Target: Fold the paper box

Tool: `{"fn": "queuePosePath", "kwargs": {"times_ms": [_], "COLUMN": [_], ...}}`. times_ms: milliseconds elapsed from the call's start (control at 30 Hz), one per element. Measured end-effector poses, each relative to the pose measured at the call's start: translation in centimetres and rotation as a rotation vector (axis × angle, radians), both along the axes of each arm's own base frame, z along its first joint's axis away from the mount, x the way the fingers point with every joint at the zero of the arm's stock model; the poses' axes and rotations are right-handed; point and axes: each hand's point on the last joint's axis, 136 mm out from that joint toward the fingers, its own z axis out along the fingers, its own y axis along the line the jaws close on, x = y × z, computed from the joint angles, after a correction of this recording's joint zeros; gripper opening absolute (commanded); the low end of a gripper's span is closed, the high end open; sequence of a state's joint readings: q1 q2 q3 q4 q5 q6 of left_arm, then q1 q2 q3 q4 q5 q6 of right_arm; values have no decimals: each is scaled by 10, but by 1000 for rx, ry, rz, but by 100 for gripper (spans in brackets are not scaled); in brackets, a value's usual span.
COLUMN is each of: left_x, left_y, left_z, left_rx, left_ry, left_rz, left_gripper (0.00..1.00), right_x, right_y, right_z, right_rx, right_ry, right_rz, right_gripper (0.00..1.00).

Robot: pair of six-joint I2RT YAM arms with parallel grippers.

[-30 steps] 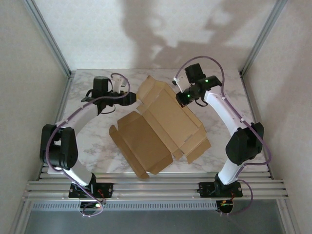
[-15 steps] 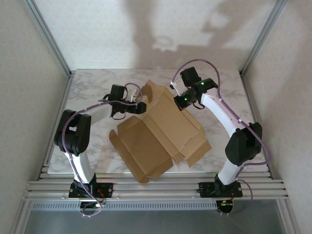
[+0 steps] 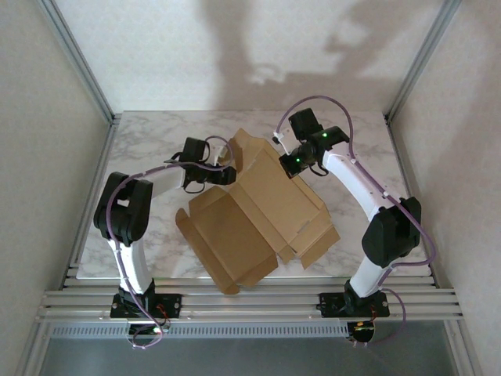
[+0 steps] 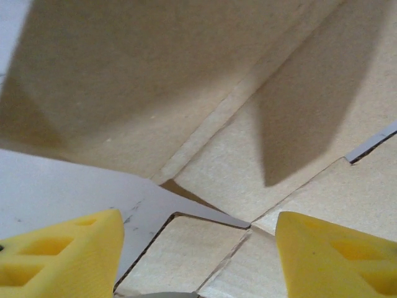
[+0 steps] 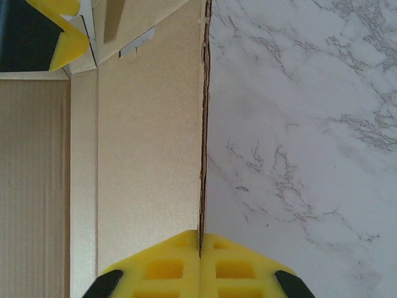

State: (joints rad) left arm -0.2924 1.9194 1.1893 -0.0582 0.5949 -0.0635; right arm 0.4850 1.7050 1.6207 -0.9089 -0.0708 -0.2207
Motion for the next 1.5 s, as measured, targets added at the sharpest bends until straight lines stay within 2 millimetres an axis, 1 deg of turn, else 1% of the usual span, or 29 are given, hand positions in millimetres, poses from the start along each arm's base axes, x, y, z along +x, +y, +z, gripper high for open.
{"fn": "queuePosePath", "kwargs": {"times_ms": [100,233,433,533,867,1000,1233,1500], "left_x": [-3,-5,-9,-13,-28,-34,-45,-49], "left_y": [-5,-9,-8,-11,-26,-32,-40,-45], "left_z": [1,3,0,0,15,14,13,14], "left_rx": [4,10,20,23,39,51,65,59], "left_ry": [8,13,30,38,27,35,50,59], "left_rz": [-19,-32,-40,-47,-81,-93,-114,-120], "left_gripper": [59,60,56,55,48,45,44,43], "right_x": [0,1,2,2,4,4,4,4], "right_y": [0,-2,-4,-4,-6,-7,-7,-7], "right_z": [0,0,0,0,0,0,-1,-1], "right_rx": [-1,-10,-19,-21,-35,-35,-38,-38], "right_ry": [0,-5,-10,-11,-19,-19,-20,-21], "right_rz": [0,-6,-12,-13,-21,-21,-23,-23], "right_gripper": [0,0,0,0,0,0,0,0]}}
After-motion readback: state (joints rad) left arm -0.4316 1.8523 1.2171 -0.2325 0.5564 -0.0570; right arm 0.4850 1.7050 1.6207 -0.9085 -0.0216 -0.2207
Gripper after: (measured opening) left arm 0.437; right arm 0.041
